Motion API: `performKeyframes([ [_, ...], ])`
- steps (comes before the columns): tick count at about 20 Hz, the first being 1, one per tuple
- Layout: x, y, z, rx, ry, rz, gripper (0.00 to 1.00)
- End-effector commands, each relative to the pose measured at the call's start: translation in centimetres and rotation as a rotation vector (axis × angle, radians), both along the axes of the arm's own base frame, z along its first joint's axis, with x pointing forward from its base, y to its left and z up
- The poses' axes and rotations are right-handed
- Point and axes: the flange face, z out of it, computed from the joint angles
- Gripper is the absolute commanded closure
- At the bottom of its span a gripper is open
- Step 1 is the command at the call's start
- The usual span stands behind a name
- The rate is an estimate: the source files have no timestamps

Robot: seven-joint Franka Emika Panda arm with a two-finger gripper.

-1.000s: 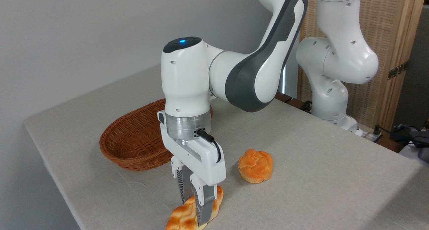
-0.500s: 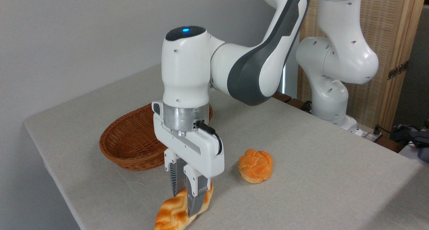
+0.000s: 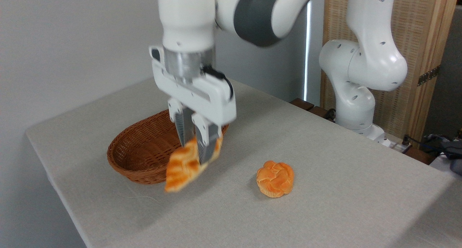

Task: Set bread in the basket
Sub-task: 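Carry the braided loaf over the basket and lower it inside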

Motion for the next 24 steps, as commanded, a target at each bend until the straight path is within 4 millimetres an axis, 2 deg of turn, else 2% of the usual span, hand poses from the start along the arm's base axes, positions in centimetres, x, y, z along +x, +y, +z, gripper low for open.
performKeyframes([
  [1, -1.6, -4.9, 2.7, -0.052, 0.013, 0.012, 0.51],
  [3, -2.1, -8.2, 2.9, -0.067, 0.024, 0.037, 0.51],
  [6, -2.8, -13.3, 2.0, -0.066, 0.057, 0.037, 0.51],
  [8, -3.1, -15.2, 1.2, -0.063, 0.07, 0.011, 0.51],
  [11, -2.4, -15.8, -0.6, -0.052, 0.088, -0.003, 0.44],
  [16, -1.4, -16.6, -2.1, -0.062, 0.079, 0.001, 0.32],
  [17, -1.3, -16.6, -2.3, -0.062, 0.078, 0.003, 0.24],
  [19, -1.1, -16.6, -2.5, -0.061, 0.074, 0.001, 0.01],
  [24, 0.1, -16.7, -2.5, -0.077, -0.002, 0.011, 0.0],
])
